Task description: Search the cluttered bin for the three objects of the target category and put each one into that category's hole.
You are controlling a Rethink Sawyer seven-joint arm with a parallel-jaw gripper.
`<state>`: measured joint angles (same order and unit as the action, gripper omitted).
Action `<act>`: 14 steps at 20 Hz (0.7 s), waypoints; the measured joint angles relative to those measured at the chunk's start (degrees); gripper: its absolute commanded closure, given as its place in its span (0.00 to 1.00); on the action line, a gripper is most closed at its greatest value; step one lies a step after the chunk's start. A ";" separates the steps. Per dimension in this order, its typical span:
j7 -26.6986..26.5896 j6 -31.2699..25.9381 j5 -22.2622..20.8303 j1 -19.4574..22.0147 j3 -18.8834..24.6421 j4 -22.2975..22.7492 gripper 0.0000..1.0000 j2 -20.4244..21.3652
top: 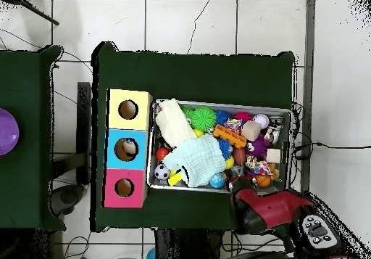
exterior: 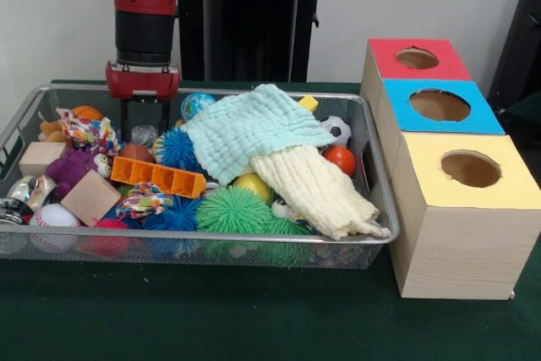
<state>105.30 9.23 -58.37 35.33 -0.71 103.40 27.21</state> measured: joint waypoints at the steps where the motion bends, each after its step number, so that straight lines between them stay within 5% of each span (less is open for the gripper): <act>1: 0.00 0.43 0.00 -0.45 -0.50 -0.12 0.00 -0.15; 14: 0.00 3.33 0.01 -2.93 -3.56 -1.31 0.00 -1.41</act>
<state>105.30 12.55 -58.35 32.40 -4.27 102.09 25.79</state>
